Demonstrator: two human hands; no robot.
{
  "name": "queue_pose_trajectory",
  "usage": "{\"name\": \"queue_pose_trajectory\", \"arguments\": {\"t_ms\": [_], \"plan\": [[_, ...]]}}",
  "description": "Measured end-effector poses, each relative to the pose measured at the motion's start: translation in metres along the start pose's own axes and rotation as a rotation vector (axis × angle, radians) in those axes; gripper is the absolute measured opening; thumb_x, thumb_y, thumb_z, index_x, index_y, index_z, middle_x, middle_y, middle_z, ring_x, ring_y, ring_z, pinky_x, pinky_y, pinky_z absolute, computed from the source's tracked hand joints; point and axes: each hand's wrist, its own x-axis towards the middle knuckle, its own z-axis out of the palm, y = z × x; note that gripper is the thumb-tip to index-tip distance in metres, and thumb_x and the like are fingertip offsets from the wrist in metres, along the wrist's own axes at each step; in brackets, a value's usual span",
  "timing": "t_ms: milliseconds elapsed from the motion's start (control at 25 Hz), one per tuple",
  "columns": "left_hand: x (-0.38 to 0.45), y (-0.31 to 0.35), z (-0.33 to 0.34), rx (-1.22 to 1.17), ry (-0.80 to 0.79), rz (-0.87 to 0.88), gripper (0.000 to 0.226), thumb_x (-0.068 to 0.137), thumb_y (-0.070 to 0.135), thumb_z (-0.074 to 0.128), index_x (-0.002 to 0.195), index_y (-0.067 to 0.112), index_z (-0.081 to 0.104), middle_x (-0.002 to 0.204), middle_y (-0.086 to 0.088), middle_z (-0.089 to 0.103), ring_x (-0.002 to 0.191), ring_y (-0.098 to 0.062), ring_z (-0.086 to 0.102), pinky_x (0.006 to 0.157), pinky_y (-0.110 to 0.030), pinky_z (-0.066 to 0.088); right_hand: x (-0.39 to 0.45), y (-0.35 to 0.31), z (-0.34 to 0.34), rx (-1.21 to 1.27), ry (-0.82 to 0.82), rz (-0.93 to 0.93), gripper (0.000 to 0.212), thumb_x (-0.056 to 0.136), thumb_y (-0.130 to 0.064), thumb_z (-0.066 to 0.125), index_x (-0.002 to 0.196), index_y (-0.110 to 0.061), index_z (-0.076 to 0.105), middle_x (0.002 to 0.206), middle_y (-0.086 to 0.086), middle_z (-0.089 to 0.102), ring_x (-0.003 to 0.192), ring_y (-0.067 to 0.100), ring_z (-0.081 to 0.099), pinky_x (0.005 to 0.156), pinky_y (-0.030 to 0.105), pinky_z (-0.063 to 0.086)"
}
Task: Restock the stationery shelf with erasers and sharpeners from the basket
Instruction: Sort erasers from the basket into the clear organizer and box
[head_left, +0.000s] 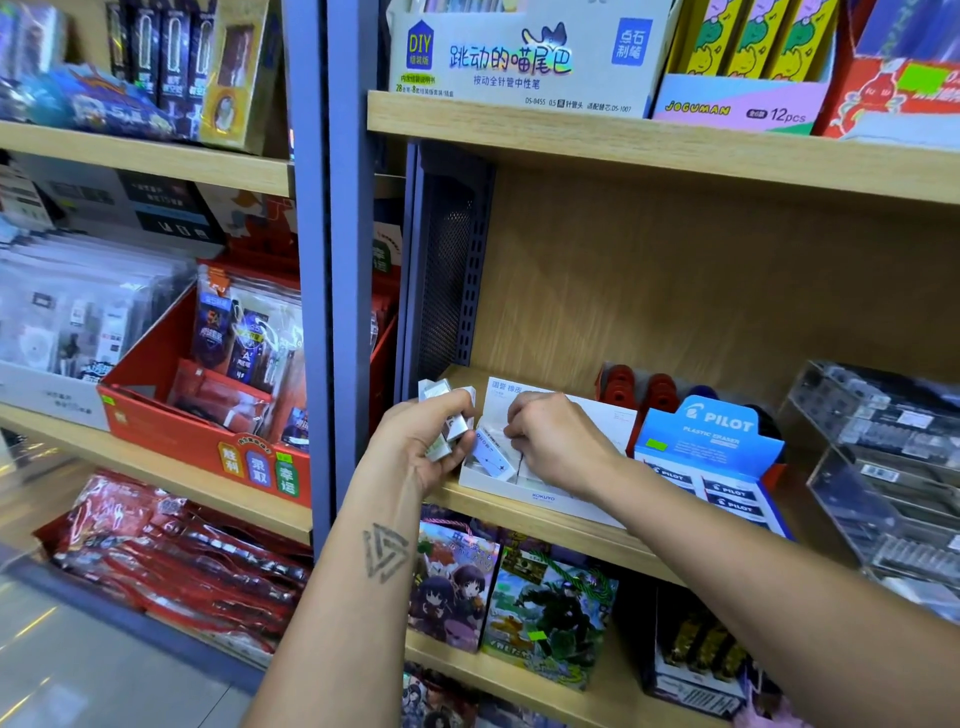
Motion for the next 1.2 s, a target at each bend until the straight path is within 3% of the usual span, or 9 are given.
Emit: {"name": "queue_pose_trajectory", "arguments": {"t_ms": [120, 240, 320, 400, 480, 560, 800, 960, 1200], "plan": [[-0.003, 0.000, 0.001, 0.000, -0.005, -0.005, 0.019, 0.074, -0.002, 0.069, 0.091, 0.003, 0.062, 0.093, -0.017, 0.066, 0.073, -0.025, 0.066, 0.046, -0.020, 0.052, -0.003, -0.003, -0.002, -0.010, -0.068, 0.018, 0.018, 0.090, -0.012, 0.059, 0.105, -0.011, 0.068, 0.106, 0.004, 0.059, 0.098, 0.027, 0.061, 0.083, 0.036, 0.053], [-0.004, 0.000, 0.002, -0.001, -0.006, -0.004, 0.018, 0.073, -0.003, 0.069, 0.089, 0.003, 0.062, 0.094, -0.017, 0.066, 0.074, -0.026, 0.066, 0.047, -0.020, 0.052, -0.007, -0.013, -0.011, -0.106, -0.131, -0.010, 0.002, 0.090, -0.013, 0.057, 0.089, -0.012, 0.058, 0.100, 0.005, 0.053, 0.095, 0.027, 0.058, 0.073, 0.032, 0.045], [-0.006, 0.001, 0.002, -0.023, -0.007, 0.008, 0.018, 0.074, -0.003, 0.069, 0.090, 0.004, 0.062, 0.096, -0.017, 0.065, 0.075, -0.027, 0.065, 0.048, -0.020, 0.053, -0.013, -0.019, -0.021, -0.015, -0.106, 0.007, 0.017, 0.088, -0.007, 0.052, 0.095, -0.010, 0.067, 0.102, 0.005, 0.058, 0.098, 0.027, 0.060, 0.078, 0.035, 0.050], [-0.008, 0.002, 0.004, -0.053, -0.006, 0.029, 0.018, 0.075, -0.002, 0.069, 0.091, 0.004, 0.062, 0.093, -0.014, 0.061, 0.075, -0.025, 0.063, 0.049, -0.020, 0.054, -0.020, -0.020, -0.033, 0.407, -0.053, 0.183, 0.035, 0.085, 0.002, 0.049, 0.109, -0.011, 0.072, 0.102, 0.008, 0.070, 0.097, 0.026, 0.067, 0.087, 0.040, 0.057], [-0.009, 0.002, 0.006, -0.078, 0.007, 0.052, 0.017, 0.075, -0.001, 0.069, 0.090, 0.005, 0.062, 0.090, -0.011, 0.058, 0.076, -0.023, 0.060, 0.050, -0.021, 0.054, -0.030, -0.019, -0.042, 0.884, -0.114, 0.288, 0.030, 0.087, 0.004, 0.056, 0.109, -0.011, 0.071, 0.094, 0.016, 0.073, 0.084, 0.024, 0.070, 0.087, 0.041, 0.059], [-0.009, 0.000, 0.010, -0.108, 0.026, 0.063, 0.018, 0.074, -0.001, 0.069, 0.090, 0.004, 0.063, 0.092, -0.011, 0.059, 0.076, -0.022, 0.060, 0.050, -0.021, 0.052, -0.040, -0.016, -0.047, 1.061, -0.213, 0.259, 0.024, 0.086, -0.002, 0.070, 0.109, -0.009, 0.068, 0.090, 0.016, 0.073, 0.080, 0.022, 0.070, 0.086, 0.040, 0.060], [-0.019, -0.004, 0.023, -0.145, 0.055, 0.158, 0.016, 0.075, -0.007, 0.065, 0.085, 0.005, 0.064, 0.079, -0.011, 0.063, 0.070, -0.025, 0.064, 0.061, -0.029, 0.061, -0.043, -0.011, -0.049, 0.950, -0.143, 0.244, 0.023, 0.088, -0.003, 0.071, 0.110, -0.007, 0.071, 0.076, -0.001, 0.069, 0.071, 0.012, 0.065, 0.071, 0.028, 0.057], [-0.024, -0.002, 0.029, -0.059, 0.059, 0.253, 0.020, 0.075, -0.011, 0.064, 0.088, 0.004, 0.064, 0.081, -0.014, 0.064, 0.069, -0.030, 0.065, 0.065, -0.036, 0.063, -0.051, 0.003, -0.057, 0.901, -0.083, 0.259, 0.030, 0.094, 0.001, 0.059, 0.116, -0.016, 0.069, 0.085, 0.005, 0.061, 0.070, 0.017, 0.061, 0.075, 0.030, 0.060], [-0.037, -0.016, 0.050, 0.057, -0.211, 0.085, 0.027, 0.078, -0.007, 0.065, 0.102, 0.005, 0.064, 0.091, -0.017, 0.069, 0.074, -0.030, 0.073, 0.052, -0.025, 0.057, -0.074, 0.031, -0.085, 1.085, -0.032, 0.367, 0.024, 0.090, 0.009, 0.056, 0.095, -0.007, 0.074, 0.085, 0.011, 0.063, 0.078, 0.019, 0.063, 0.071, 0.032, 0.060]]}}
